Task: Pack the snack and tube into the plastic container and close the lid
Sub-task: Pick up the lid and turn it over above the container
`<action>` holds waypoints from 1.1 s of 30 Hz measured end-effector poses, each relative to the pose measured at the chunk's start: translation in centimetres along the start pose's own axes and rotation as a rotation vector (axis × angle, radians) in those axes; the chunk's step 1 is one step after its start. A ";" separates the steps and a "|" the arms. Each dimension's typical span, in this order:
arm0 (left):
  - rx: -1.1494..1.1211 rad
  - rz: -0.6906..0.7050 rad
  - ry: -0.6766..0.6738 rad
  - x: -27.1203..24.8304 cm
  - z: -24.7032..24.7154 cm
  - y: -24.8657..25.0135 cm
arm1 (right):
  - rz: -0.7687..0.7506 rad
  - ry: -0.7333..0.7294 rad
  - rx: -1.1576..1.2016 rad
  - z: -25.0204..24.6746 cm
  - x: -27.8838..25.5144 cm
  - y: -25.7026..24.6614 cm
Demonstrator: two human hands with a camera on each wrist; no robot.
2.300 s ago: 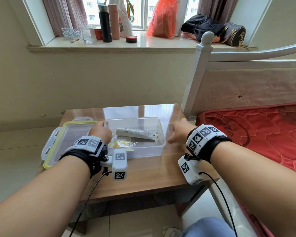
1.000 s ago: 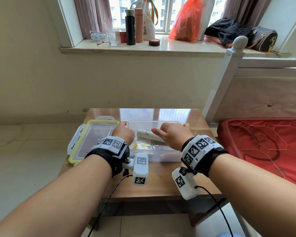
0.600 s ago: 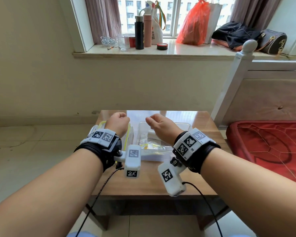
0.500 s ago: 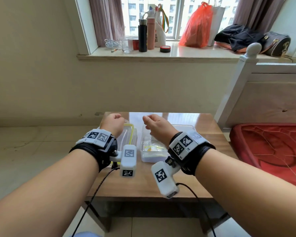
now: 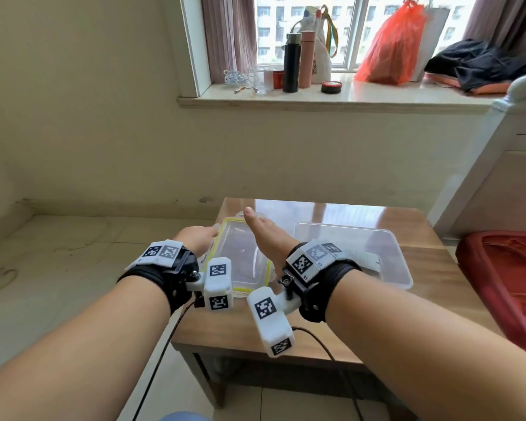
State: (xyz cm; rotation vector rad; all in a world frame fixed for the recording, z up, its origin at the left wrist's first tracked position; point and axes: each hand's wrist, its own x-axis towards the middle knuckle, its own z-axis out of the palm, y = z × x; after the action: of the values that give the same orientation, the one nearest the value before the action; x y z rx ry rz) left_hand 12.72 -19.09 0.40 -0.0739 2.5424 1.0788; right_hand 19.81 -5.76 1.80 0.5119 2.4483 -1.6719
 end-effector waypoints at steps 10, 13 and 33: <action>-0.221 -0.112 0.013 1.3 0.5 -1.7 | 0.195 0.084 -0.034 1.3 1.2 2.0; -0.226 -0.118 0.045 1.1 0.5 -1.6 | 0.158 0.086 0.043 1.7 1.3 1.8; -0.694 0.174 0.287 -0.8 0.7 2.7 | -0.175 0.228 0.369 -3.8 -1.6 0.0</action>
State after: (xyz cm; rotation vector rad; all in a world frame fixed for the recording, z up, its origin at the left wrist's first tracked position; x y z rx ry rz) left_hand 13.20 -16.78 2.07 -0.2033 2.3032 2.1073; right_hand 21.63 -2.54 3.73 0.5714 2.3979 -2.2749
